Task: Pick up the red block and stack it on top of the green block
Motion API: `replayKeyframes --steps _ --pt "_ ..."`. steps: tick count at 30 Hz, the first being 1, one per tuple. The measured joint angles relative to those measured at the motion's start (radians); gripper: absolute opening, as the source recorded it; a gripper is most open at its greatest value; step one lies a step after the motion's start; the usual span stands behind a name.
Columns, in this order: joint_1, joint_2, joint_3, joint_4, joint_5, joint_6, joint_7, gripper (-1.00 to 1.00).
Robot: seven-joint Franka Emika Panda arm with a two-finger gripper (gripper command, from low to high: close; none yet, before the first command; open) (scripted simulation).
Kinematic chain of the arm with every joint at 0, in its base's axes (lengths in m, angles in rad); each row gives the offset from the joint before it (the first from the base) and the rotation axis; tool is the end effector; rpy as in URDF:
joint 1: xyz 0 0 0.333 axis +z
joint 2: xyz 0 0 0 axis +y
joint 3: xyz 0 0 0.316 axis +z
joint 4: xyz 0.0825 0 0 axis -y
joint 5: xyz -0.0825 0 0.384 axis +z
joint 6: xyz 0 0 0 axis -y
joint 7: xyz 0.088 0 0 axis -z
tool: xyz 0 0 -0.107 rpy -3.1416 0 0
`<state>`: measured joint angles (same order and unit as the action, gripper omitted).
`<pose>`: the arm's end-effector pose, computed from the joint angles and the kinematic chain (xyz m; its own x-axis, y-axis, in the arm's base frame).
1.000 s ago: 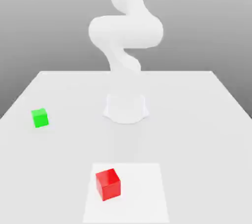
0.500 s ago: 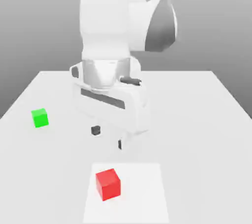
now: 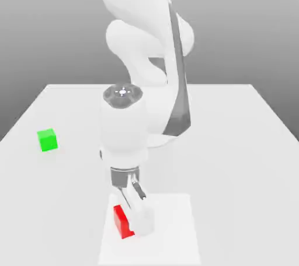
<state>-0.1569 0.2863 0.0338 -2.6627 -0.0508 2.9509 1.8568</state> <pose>0.4085 -0.0459 0.1450 -0.3529 -0.9357 -0.0005 -0.9357 0.3529 -0.0022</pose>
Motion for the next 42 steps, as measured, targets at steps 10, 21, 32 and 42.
replayKeyframes --steps 10,21,32,42 --pt "-0.158 -0.271 -0.057 -0.059 -0.003 -0.206 0.008 -1.0" --pt "-0.6 -0.474 -0.319 -0.182 -0.146 -0.273 0.144 -1.0" --pt "-0.807 -0.48 -0.506 -0.25 -0.129 -0.217 0.156 -1.0" --pt "-0.737 -0.26 -0.506 -0.251 0.128 -0.012 -0.021 1.0"
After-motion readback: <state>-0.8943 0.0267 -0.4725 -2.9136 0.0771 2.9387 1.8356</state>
